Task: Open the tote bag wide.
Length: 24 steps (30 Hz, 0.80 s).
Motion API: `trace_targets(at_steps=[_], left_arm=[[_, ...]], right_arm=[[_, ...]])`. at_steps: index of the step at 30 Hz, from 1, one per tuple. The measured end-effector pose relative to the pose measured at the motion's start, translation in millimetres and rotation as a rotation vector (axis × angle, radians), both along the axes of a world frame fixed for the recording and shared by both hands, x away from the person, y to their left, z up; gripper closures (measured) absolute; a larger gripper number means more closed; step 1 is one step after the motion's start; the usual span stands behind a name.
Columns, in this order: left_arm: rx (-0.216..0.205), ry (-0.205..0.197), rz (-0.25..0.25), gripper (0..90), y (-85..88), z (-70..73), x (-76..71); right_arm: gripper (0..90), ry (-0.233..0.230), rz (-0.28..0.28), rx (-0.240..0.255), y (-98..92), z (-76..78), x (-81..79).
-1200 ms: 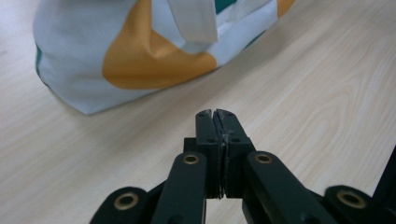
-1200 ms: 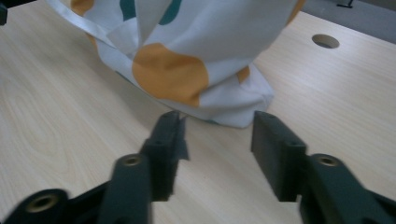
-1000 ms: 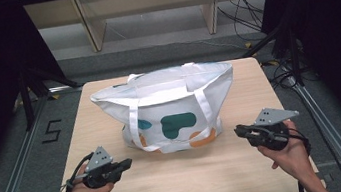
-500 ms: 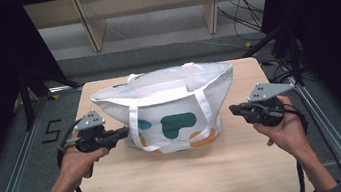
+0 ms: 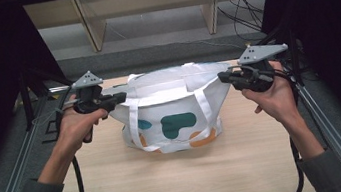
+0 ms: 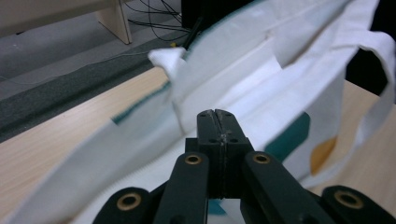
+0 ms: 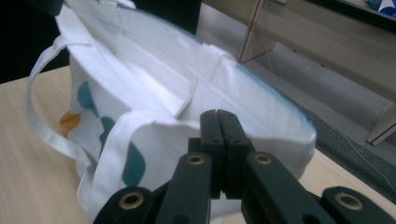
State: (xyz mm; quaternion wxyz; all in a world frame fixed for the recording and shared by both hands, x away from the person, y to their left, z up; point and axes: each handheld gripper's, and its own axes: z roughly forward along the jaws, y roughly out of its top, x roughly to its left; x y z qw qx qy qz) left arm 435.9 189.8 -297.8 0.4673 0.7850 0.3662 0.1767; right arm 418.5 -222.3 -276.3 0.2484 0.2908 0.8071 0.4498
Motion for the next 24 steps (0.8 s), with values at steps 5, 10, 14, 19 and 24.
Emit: trace_targets(at_steps=[5,10,14,19,24], left_arm=[[0.003,0.017,0.038,89.2,-1.2,-4.1,25.4],[0.033,0.058,0.057,88.8,-1.5,-23.5,41.4],[0.076,0.125,0.087,88.7,8.5,-57.6,58.5],[0.053,0.245,0.091,88.7,21.7,-115.0,71.5],[-0.003,0.304,0.086,89.5,27.6,-155.0,68.9]], right_arm=[[90.0,0.043,-0.016,-0.032,14.8,-3.9,21.6],[90.0,0.081,-0.048,-0.110,21.8,-25.2,43.6],[90.0,0.166,-0.064,-0.167,23.0,-55.8,56.5],[90.0,0.255,-0.068,-0.173,22.0,-102.7,62.9],[90.0,0.346,-0.061,-0.174,24.3,-146.5,60.9]])
